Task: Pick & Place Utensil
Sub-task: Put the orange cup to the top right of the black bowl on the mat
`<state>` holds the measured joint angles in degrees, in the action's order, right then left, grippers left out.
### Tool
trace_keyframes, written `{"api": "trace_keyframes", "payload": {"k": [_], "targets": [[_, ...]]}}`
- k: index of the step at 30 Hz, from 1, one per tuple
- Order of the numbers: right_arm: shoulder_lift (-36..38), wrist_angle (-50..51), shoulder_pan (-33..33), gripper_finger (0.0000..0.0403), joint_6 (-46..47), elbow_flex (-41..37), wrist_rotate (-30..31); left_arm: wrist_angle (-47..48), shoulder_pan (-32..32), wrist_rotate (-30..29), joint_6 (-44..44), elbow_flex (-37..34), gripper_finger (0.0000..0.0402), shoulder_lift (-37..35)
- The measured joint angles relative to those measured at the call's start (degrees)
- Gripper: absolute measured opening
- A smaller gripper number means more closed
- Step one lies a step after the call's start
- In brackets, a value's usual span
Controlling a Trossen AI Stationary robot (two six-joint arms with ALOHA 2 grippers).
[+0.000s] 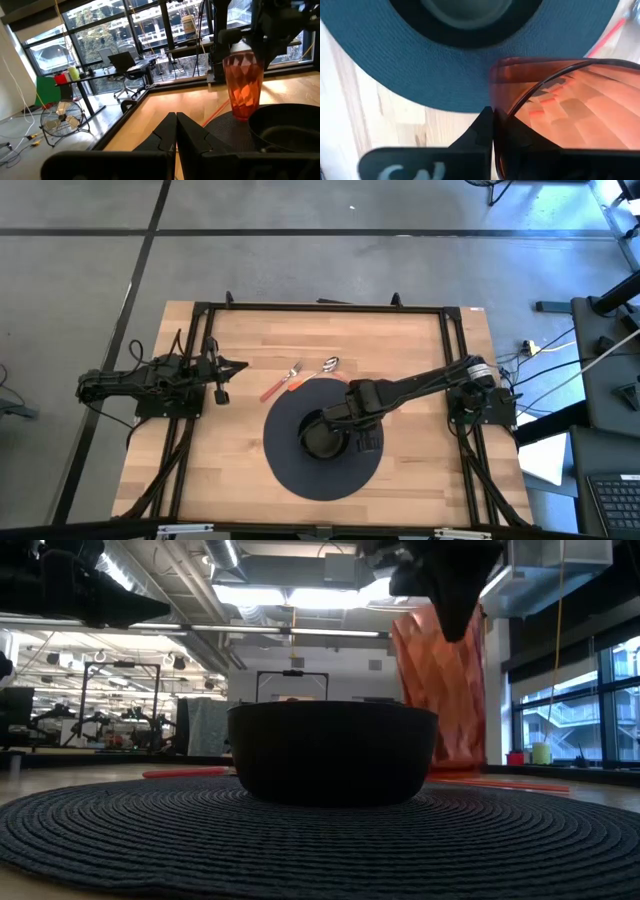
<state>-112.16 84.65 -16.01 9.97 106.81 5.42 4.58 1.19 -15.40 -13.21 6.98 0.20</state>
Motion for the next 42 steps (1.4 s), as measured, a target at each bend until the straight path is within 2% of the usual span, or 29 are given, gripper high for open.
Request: {"api": "trace_keyframes", "payload": {"k": [8, 34, 42], "targets": [[0.22, -4.13, -0.07, 0.0014, 0.48, -4.15, -0.38, -0.02, 0.00, 0.00, 0.00, 0.00, 0.0004, -0.01], [0.13, -5.26, -0.15, 0.0015, 5.10, -4.25, -0.56, -0.02, -0.01, -0.01, -0.39, 0.00, 0.0004, 0.00], [0.24, -8.49, -0.17, 0.0015, 6.96, -4.31, -0.29, 0.13, -0.01, 0.00, 0.00, 0.00, 0.0004, 0.01]]}}
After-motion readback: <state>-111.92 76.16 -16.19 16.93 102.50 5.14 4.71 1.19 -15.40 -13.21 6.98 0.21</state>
